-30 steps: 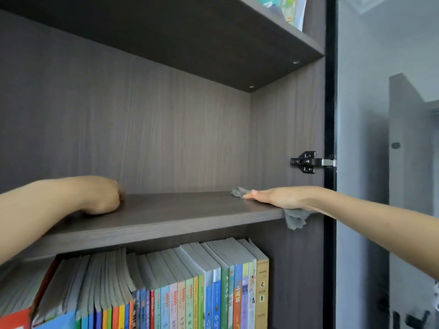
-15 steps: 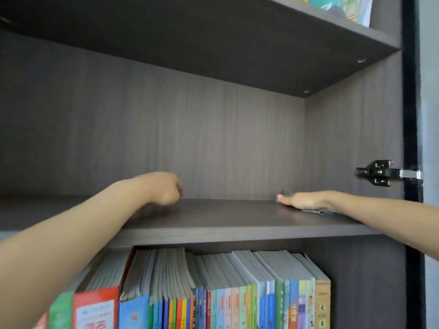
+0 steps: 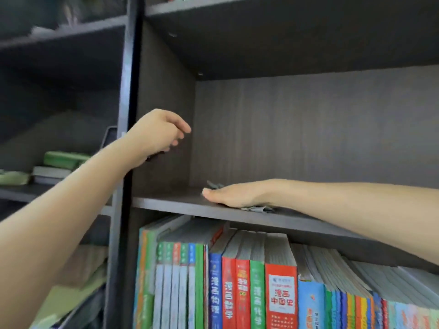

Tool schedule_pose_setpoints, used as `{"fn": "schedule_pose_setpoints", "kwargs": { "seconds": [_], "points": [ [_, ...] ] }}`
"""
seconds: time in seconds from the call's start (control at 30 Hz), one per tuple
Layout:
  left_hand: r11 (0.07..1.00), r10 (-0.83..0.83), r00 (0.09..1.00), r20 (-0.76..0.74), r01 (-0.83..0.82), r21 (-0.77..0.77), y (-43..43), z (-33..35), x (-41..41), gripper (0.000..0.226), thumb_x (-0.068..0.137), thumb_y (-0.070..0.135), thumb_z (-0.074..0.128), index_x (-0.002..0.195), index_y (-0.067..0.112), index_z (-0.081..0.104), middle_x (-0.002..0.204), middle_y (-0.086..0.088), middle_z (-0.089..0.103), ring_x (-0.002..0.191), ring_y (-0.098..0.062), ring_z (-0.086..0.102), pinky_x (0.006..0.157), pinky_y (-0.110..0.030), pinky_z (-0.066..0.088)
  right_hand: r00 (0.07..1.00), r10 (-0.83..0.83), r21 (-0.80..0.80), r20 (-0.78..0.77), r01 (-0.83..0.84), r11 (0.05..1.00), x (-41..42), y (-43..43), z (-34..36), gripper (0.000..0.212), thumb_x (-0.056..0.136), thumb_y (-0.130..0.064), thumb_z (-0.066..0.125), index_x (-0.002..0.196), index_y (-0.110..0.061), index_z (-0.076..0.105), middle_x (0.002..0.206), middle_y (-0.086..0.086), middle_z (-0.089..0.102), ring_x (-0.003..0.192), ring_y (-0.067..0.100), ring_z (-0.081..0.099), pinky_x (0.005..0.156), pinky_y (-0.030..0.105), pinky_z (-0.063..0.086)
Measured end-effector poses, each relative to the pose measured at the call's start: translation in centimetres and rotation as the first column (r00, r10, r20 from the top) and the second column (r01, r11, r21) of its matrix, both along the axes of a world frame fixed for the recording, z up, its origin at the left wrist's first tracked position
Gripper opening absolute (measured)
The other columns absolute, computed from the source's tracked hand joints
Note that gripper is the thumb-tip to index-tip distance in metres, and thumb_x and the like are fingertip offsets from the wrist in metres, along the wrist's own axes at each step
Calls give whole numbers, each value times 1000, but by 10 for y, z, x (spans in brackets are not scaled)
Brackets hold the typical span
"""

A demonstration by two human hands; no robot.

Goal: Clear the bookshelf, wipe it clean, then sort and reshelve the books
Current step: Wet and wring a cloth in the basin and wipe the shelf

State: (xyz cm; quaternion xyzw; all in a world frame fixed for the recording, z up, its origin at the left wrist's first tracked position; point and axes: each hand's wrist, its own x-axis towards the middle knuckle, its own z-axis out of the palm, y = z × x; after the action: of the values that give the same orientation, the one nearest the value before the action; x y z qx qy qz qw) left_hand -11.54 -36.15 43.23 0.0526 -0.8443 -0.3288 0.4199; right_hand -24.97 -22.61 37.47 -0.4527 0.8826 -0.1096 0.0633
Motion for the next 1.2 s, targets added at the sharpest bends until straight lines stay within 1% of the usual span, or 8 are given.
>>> {"fn": "schedule_pose_setpoints", "kwargs": {
  "seconds": [0.17, 0.3, 0.43, 0.67, 0.87, 0.97, 1.07, 1.2],
  "points": [
    [999, 34, 999, 13, -34, -2, -18, 4, 18, 36, 90, -6, 35, 90, 15, 65, 95, -8, 61, 81, -14, 57, 74, -29, 55, 996, 92, 34, -5, -92, 995, 17, -42, 4, 73, 95, -66, 20, 152, -22, 24, 160, -6, 14, 146, 12, 15, 120, 32, 10],
    [993, 61, 998, -2, -61, -104, -22, 5, 21, 39, 85, -4, 36, 90, 20, 66, 102, -9, 64, 95, -25, 63, 86, -43, 56, 973, -228, 52, 33, 226, 973, -54, -4, 8, 85, 85, -74, 19, 152, -22, 21, 160, -3, 13, 146, 16, 17, 119, 34, 12],
    [969, 156, 988, -15, -156, -190, -34, -2, 17, 36, 84, -1, 37, 87, 24, 64, 99, 1, 66, 95, -21, 65, 87, -36, 54, 922, -385, 59, -49, 387, 920, -71, -25, 6, 75, 95, -65, 19, 153, -18, 18, 161, 3, 11, 146, 21, 17, 118, 37, 16],
    [969, 118, 993, 3, -114, -218, -40, -2, 20, 38, 85, -2, 37, 86, 25, 64, 100, -4, 67, 95, -22, 64, 87, -36, 53, 981, -97, 15, -168, 101, 995, 3, -138, 5, 55, 106, -37, 19, 145, -1, 32, 154, 14, 30, 141, 25, 30, 111, 29, 22],
    [943, 180, 984, -9, -175, -283, -41, -2, 21, 36, 90, 1, 39, 96, 21, 68, 113, -1, 64, 107, -19, 58, 89, -31, 47, 968, 160, 44, -195, -154, 987, 50, -99, 1, 56, 104, -41, 28, 152, -12, 21, 157, 10, 23, 145, 23, 21, 118, 31, 17],
    [942, 196, 981, 0, -188, -278, -40, -2, 24, 33, 90, 1, 42, 90, 24, 66, 115, -3, 65, 105, -21, 58, 85, -30, 46, 827, 223, 93, -516, -204, 974, 70, -55, -10, 52, 104, -33, 32, 153, -16, 21, 157, 3, 26, 142, 19, 28, 110, 28, 25],
    [955, 198, 980, -21, -197, -220, -34, -4, 30, 37, 86, -2, 39, 86, 22, 67, 103, -9, 68, 98, -26, 62, 85, -34, 50, 710, 106, -11, -697, -158, 987, 64, 15, -25, 49, 101, -41, 38, 145, -22, 39, 147, -2, 45, 130, 21, 47, 104, 35, 39],
    [957, 196, 979, -56, -204, -206, -10, -11, 35, 43, 80, -2, 35, 86, 22, 70, 103, -12, 69, 97, -29, 63, 90, -41, 52, 426, -234, -260, -874, -4, 965, 47, 163, -53, 52, 95, -55, 27, 116, -27, 66, 111, -8, 71, 94, 17, 70, 64, 32, 54]
  ]
}}
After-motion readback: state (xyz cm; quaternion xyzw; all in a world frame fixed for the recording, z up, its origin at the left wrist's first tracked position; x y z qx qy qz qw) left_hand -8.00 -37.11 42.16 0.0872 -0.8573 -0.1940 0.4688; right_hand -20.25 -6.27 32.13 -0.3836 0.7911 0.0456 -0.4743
